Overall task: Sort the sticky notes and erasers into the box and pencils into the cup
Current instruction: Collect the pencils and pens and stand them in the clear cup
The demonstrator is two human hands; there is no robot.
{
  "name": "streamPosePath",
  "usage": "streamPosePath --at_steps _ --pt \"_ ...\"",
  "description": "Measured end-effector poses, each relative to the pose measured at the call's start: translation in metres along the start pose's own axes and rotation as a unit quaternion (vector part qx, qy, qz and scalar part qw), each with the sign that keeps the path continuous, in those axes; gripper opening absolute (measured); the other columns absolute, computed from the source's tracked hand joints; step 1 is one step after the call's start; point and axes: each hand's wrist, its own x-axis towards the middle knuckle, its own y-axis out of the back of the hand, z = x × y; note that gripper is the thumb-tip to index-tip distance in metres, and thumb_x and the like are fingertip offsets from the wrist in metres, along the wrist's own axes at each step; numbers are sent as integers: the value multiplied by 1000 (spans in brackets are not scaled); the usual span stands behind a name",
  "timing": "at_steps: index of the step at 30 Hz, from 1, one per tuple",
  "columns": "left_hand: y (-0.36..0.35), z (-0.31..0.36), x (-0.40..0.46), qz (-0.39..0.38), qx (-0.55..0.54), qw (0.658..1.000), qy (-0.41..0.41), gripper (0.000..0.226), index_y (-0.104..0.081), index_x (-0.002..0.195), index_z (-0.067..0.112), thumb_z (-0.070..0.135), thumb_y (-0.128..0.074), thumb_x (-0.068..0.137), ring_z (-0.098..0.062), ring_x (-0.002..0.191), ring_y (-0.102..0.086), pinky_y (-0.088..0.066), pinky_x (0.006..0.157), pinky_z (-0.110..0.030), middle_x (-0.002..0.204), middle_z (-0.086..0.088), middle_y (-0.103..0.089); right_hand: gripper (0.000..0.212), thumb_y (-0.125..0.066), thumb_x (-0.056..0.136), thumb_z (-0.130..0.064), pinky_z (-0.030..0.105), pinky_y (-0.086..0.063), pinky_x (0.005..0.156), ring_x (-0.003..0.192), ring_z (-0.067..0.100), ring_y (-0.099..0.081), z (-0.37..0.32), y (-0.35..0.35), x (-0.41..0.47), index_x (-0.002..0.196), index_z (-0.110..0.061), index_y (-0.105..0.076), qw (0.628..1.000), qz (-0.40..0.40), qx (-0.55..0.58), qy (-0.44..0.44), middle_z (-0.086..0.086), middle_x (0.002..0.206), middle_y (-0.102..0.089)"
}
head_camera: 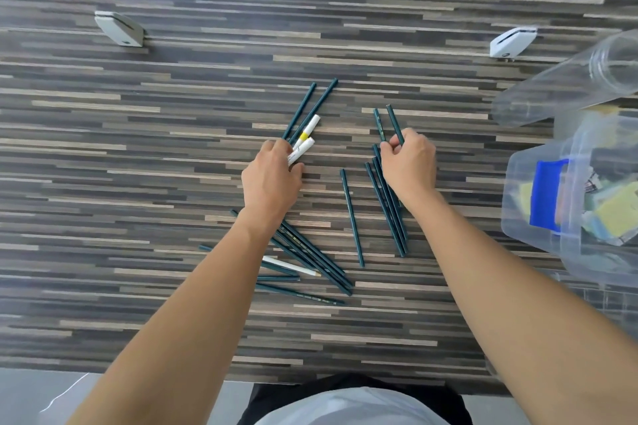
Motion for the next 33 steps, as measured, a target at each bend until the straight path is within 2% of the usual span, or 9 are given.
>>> streamPosePath --at_steps 5,10,14,17,22,25,28,30,33 --pt "-4 0 3 -5 5 1000 3 25 -59 108 13 29 -67 91 -17 70 -46 -35 59 -31 98 -3 -62 13 -61 94 -22 27 -45 62 80 19 -59 -2 -7 8 98 -10 -60 1000 0 -10 -1 8 97 -61" --pt "-6 3 4 -18 6 1000 -5 16 -63 101 11 21 -59 90 -20 67 -48 -33 56 -31 91 -5 -63 14 -59 93 -22 24 -36 58 75 16 -52 3 -9 5 93 -8 -60 999 7 -38 12 7 95 -58" --pt "-4 6 -2 -7 -27 999 -15 10 -49 88 14 22 -53 85 -16 54 -43 -24 47 -26 76 2 -52 14 -57 93 -22 25 -32 56 71 17 -51 7 -5 -2 93 -13 -47 999 12 -44 14 2 87 -55" --pt "0 5 -8 3 -59 998 -9 13 -36 83 16 21 -48 84 -11 46 -38 -19 44 -25 61 6 -42 19 -56 94 -18 21 -29 50 69 18 -54 12 -2 -10 103 -13 -41 999 6 -36 20 4 85 -56" --pt "7 -4 -8 22 -139 990 -7 16 -34 80 12 8 -48 87 -13 49 -35 -21 45 -27 60 2 -39 37 -49 98 -14 28 -41 60 75 19 -55 23 4 -24 131 -7 -36 1000 -17 -23 11 7 90 -57" --pt "12 -12 -3 47 -158 986 19 16 -35 81 11 4 -47 89 -13 55 -32 -23 48 -27 67 0 -38 27 -45 98 -12 21 -35 54 69 10 -51 32 6 -32 124 -8 -39 999 -22 22 -10 6 91 -54" --pt "15 -21 5 59 -152 986 35 13 -41 88 9 10 -53 93 -18 57 -42 -29 48 -28 72 -5 -49 18 -50 96 -13 21 -39 59 76 14 -54 39 7 -42 112 -13 -41 999 -30 39 -14 1 92 -52" --pt "17 -24 10 55 -141 988 37 15 -47 93 8 18 -59 93 -18 57 -47 -33 48 -28 74 -5 -54 17 -55 95 -18 22 -40 54 68 12 -57 42 7 -48 103 -18 -40 999 -34 32 -10 -4 81 -53" --pt "18 -26 18 42 -108 993 36 13 -55 92 5 18 -59 90 -25 65 -54 -43 55 -36 79 -9 -60 15 -60 93 -20 18 -34 50 66 12 -56 45 7 -52 103 -14 -51 999 -35 -6 -18 0 81 -59"
